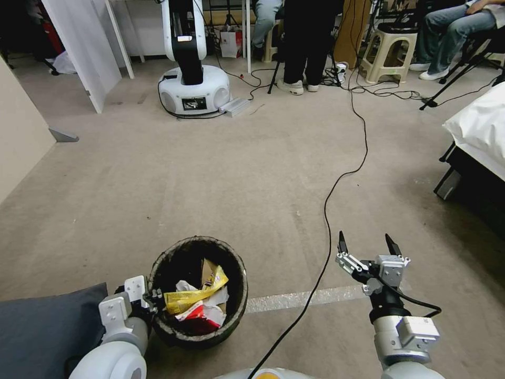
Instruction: Pick up the trash bin, then pick up the garbage from the floor and place it into the trash bin.
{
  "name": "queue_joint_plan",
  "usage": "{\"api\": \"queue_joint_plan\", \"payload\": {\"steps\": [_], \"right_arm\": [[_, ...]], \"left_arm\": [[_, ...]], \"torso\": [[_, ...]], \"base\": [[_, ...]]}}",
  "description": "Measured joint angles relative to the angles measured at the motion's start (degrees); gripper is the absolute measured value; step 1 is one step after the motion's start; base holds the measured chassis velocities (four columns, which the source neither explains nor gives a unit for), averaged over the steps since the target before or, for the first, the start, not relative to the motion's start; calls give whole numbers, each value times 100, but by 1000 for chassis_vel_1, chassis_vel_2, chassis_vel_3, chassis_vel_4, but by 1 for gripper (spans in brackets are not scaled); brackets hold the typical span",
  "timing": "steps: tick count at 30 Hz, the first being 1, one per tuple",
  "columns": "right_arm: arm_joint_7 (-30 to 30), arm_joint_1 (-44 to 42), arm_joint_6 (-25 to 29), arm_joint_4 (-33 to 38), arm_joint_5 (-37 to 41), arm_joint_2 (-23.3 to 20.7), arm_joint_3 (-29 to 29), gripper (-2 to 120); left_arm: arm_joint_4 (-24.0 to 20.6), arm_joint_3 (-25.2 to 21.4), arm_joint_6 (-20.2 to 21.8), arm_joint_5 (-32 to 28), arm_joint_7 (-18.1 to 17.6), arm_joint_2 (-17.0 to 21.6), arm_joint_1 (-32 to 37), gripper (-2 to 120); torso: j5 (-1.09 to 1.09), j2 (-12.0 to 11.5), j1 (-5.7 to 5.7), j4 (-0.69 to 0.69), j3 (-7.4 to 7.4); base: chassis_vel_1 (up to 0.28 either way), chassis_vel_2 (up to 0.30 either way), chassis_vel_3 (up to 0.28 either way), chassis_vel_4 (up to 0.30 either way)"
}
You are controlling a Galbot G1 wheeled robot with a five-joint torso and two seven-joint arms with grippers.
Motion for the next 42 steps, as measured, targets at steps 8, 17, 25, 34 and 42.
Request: {"api": "queue_joint_plan", "payload": {"steps": [8,17,25,34,42], "right_arm": [[1,5,-4,7,11,-10,14,100],[2,2,-12,28,10,-6,13,100],[2,11,-29,40,10,0,3,100],[3,41,-80,56,30,-8,1,100],[8,64,-98,56,40,0,-6,100]], "left_arm": [[196,66,-1,88,28,-35,-56,1],[339,91,-9,198,75,-42,-109,1],[411,90,-14,211,82,-39,-131,1],[502,84,-16,309,124,-53,-152,7],[480,90,2,323,206,-58,-123,35]], "torso": [[0,0,0,0,0],[3,0,0,1,0],[2,0,0,1,0],[1,1,0,1,-1],[-5,1,0,-2,0]], "base": [[0,0,0,0],[0,0,0,0],[0,0,0,0],[0,0,0,0],[0,0,0,0]]}}
